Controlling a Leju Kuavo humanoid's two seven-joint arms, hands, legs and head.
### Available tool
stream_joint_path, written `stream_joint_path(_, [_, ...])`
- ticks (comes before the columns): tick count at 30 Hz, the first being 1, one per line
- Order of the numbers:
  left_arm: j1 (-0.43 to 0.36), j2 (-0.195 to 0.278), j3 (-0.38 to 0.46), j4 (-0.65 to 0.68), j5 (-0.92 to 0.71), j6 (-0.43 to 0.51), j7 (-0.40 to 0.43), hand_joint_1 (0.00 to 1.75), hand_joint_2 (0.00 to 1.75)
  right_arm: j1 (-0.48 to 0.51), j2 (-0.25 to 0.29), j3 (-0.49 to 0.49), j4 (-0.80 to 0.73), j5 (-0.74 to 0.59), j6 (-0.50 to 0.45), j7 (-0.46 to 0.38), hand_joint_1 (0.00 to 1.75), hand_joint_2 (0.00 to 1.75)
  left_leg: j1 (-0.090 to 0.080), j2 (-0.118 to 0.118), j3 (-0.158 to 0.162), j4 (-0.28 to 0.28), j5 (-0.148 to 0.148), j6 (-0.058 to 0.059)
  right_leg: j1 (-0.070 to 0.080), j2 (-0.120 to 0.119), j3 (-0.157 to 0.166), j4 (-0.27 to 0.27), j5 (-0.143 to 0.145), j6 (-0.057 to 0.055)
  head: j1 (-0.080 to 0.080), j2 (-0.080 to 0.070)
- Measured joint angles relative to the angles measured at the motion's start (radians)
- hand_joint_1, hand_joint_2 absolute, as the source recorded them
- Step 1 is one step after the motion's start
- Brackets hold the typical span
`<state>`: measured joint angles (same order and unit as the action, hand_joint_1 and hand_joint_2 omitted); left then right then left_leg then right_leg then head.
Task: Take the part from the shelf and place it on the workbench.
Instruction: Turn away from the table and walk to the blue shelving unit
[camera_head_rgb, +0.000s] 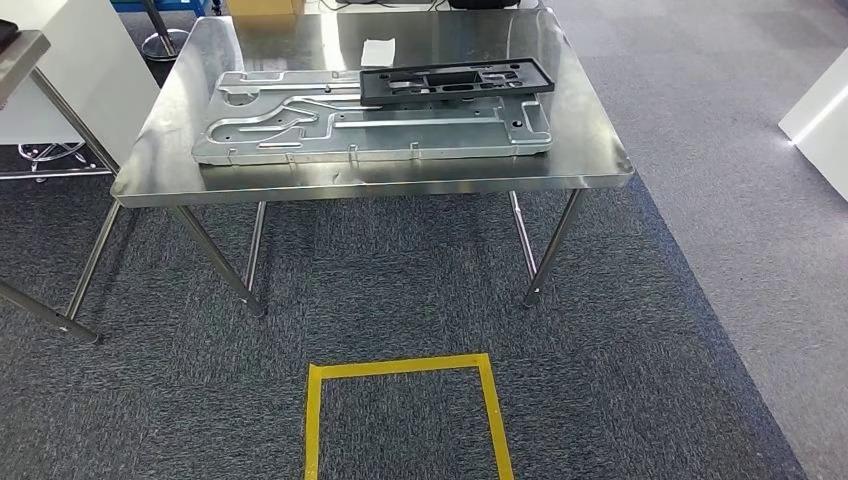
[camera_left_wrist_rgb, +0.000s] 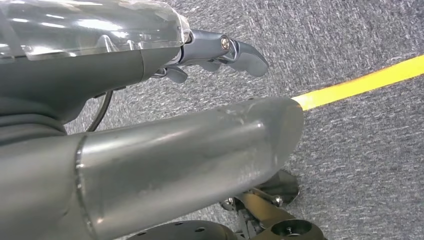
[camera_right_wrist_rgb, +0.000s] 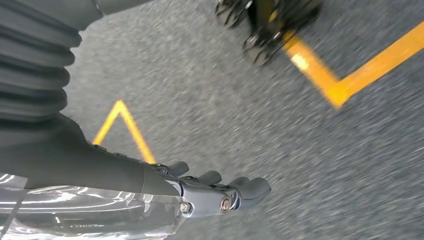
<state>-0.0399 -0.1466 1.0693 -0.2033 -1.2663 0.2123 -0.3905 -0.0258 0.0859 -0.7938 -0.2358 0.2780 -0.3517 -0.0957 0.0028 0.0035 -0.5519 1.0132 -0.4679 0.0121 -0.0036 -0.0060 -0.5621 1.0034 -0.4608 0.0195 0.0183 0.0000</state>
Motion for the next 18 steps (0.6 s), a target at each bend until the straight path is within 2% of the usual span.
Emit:
stream_joint_path(3, [0.001,-0.001,0.007,0.000,0.004,0.002,-0.003,0.00,0.00,0.001,0.000,-0.001,0.000,0.006,0.040,-0.068,0.00,0.00,0.000,0.000,0.000,0.000,0.001,0.000,0.000,0.000,0.000,0.000,0.001,0.000,0.000,0.000])
stream_joint_path(5, [0.002,-0.001,0.010,0.000,0.007,0.003,-0.004,0.00,0.00,0.001,0.000,-0.001,0.000,0.021,0.030,-0.081,0.00,0.00,-0.001,0.000,0.000,0.001,0.000,0.000,0.000,0.000,0.000,0.000,0.001,0.000,0.000,0.000])
stream_joint_path(10, [0.004,-0.002,0.015,0.000,0.008,0.003,0.000,0.00,0.00,0.002,0.000,0.000,0.002,0.061,-0.021,-0.072,0.00,0.00,-0.005,0.000,-0.004,0.005,0.000,0.002,-0.006,0.000,-0.001,0.000,0.004,0.005,0.000,0.000])
stream_joint_path(14, [0.005,-0.004,0.020,0.000,0.008,0.003,0.002,0.00,0.00,0.002,0.001,0.001,0.004,0.090,-0.076,-0.041,0.00,0.00,-0.005,0.000,-0.003,-0.001,0.006,0.014,-0.008,-0.001,0.000,-0.002,0.007,0.014,-0.001,0.000])
stream_joint_path(16, [0.005,-0.008,0.023,0.000,0.006,0.003,0.003,0.00,0.00,0.002,0.000,0.001,0.005,0.102,-0.093,-0.026,0.00,0.00,0.002,0.002,0.000,-0.017,0.018,0.024,-0.007,0.001,-0.010,0.024,-0.020,0.020,0.002,0.000])
stream_joint_path(18, [0.005,-0.012,0.024,0.000,0.003,0.002,0.003,0.00,0.00,0.003,0.000,0.002,0.005,0.109,-0.103,-0.019,0.00,0.00,0.007,0.003,-0.005,-0.025,0.028,0.030,-0.011,0.004,-0.054,0.130,-0.093,0.027,0.008,0.000])
